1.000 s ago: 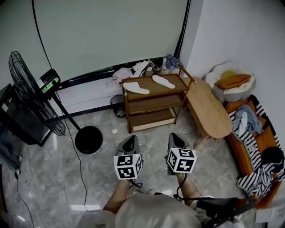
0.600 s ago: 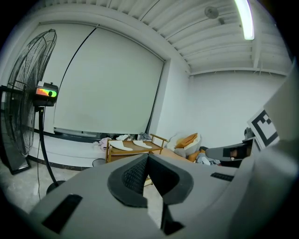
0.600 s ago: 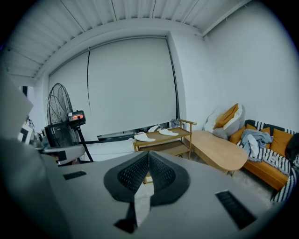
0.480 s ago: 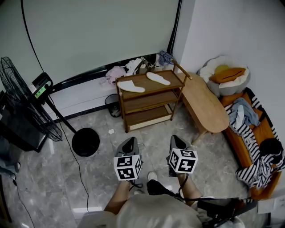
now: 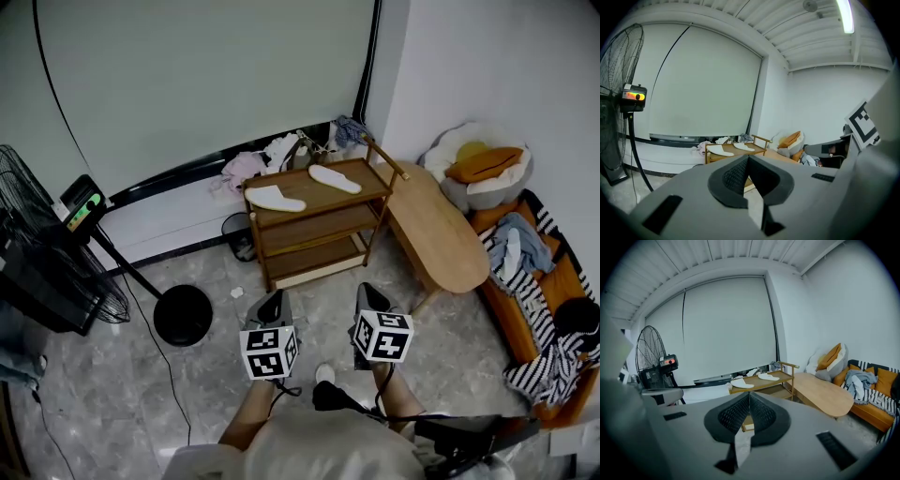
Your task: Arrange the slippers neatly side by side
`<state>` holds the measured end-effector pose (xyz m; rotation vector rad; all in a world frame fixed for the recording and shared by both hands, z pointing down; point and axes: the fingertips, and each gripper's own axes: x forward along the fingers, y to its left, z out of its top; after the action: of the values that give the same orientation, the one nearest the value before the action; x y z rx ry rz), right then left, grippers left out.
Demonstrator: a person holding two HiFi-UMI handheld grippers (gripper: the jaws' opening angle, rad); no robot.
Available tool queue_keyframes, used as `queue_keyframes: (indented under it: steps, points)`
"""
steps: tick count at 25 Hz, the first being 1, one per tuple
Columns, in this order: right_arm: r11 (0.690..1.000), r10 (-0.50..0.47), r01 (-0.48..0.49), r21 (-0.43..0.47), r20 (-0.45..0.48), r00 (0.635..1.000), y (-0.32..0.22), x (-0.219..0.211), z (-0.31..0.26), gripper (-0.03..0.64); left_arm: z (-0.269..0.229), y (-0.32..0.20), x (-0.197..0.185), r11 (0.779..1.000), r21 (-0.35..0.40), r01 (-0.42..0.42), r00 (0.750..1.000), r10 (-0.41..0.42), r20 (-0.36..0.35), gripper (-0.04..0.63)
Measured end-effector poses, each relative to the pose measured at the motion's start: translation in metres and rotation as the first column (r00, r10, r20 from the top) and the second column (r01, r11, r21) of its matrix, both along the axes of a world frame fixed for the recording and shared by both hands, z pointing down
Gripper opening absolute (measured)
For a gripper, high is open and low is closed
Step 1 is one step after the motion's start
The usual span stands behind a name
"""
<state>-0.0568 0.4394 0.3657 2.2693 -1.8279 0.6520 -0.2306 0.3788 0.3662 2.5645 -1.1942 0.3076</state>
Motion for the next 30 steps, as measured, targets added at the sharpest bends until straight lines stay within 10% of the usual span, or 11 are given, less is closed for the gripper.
queue_keyframes:
  steps: [30]
  points:
    - [0.996, -0.085, 0.085, -0.01, 0.021, 0.996, -0.163, 0.124, 0.012, 0.034, 0.008, -0.157, 0.132, 0.999, -0.006, 0.047, 0.999, -0.047, 0.01, 0.003]
